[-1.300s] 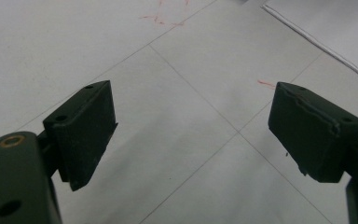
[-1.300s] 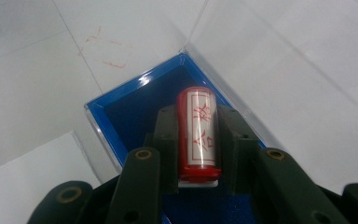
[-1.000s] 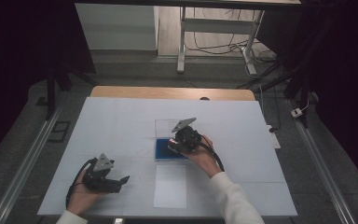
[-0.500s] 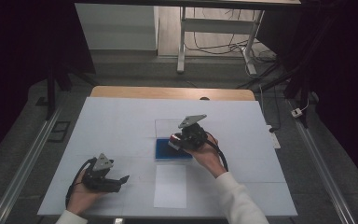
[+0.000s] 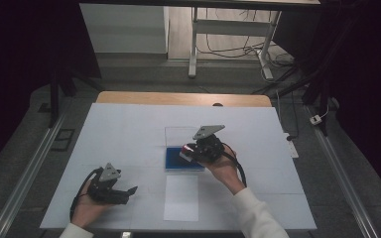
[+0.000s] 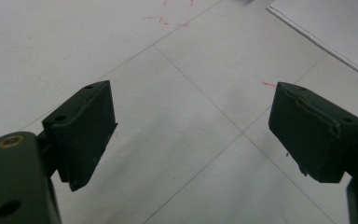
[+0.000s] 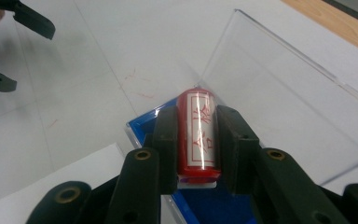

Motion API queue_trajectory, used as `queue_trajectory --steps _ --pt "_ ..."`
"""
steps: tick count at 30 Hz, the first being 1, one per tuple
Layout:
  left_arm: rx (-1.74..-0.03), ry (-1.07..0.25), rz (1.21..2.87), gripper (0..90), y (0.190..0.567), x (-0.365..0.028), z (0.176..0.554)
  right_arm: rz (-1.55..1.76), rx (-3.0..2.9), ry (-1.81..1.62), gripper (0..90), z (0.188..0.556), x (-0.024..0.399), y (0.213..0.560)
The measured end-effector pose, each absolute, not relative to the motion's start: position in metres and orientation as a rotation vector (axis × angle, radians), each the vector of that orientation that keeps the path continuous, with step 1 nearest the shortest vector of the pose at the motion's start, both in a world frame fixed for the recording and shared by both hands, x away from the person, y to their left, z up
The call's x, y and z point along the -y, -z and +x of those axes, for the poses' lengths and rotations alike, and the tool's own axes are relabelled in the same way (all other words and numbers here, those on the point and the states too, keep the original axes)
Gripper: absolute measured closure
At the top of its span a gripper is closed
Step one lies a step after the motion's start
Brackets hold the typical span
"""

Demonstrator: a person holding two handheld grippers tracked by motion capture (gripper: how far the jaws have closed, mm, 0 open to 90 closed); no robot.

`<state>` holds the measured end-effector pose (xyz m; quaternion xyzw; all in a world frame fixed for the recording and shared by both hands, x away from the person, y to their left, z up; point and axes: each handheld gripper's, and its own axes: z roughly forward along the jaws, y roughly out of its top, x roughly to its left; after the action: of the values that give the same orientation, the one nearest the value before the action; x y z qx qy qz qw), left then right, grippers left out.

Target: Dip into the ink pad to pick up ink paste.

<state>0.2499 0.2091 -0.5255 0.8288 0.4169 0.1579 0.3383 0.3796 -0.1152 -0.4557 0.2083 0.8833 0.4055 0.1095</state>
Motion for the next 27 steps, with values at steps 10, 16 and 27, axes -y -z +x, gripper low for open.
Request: queue_trajectory --steps 10,16,27 --pt "-1.086 -0.412 2.162 15.0 0.526 -0.209 0.25 0.616 -2.566 -1.256 70.0 0.368 0.133 0.448" --pt "-1.087 -0.414 2.163 15.1 0.526 -0.209 0.25 0.593 -2.552 -1.281 70.0 0.36 0.138 0.443" --pt "-1.085 -0.413 2.17 15.1 0.526 -0.208 0.251 0.573 -2.574 -1.292 69.9 0.352 0.143 0.445"
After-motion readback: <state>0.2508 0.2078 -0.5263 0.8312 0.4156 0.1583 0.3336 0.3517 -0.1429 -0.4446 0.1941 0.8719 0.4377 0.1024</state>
